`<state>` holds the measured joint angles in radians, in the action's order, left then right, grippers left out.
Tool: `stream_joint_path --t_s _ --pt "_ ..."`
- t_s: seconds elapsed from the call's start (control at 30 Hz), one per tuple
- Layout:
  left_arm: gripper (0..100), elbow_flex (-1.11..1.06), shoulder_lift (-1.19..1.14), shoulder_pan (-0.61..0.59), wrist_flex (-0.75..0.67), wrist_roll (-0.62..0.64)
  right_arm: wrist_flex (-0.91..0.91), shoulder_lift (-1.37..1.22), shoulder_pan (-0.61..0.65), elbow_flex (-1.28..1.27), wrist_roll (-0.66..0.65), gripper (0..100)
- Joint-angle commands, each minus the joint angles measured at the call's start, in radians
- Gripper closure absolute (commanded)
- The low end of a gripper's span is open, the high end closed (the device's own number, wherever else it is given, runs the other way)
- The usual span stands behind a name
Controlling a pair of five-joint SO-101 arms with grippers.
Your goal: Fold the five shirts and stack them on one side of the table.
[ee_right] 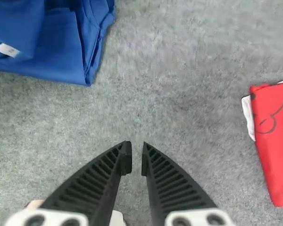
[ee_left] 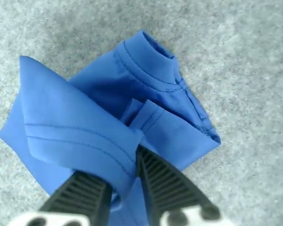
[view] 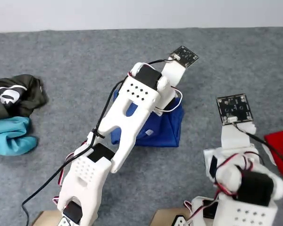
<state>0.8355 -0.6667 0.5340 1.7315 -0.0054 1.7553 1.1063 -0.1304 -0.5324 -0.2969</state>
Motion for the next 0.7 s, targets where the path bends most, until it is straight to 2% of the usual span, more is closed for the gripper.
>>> stream_joint_path --t_s 0.0,0.3,0.5,0.67 --pt "100 0.033 0.006 0.021 0.014 0.006 0.036 0.047 0.007 0.002 0.006 95.2" --pt "99 0.038 -0.023 0.058 0.017 0.006 0.036 0.058 0.007 0.002 0.006 95.1" --pt "84 0.038 -0.012 0.052 0.02 0.026 0.038 0.065 0.007 0.002 0.006 95.0" --pt "82 0.038 0.028 0.051 0.02 0.034 0.038 0.064 0.007 0.002 0.006 95.0"
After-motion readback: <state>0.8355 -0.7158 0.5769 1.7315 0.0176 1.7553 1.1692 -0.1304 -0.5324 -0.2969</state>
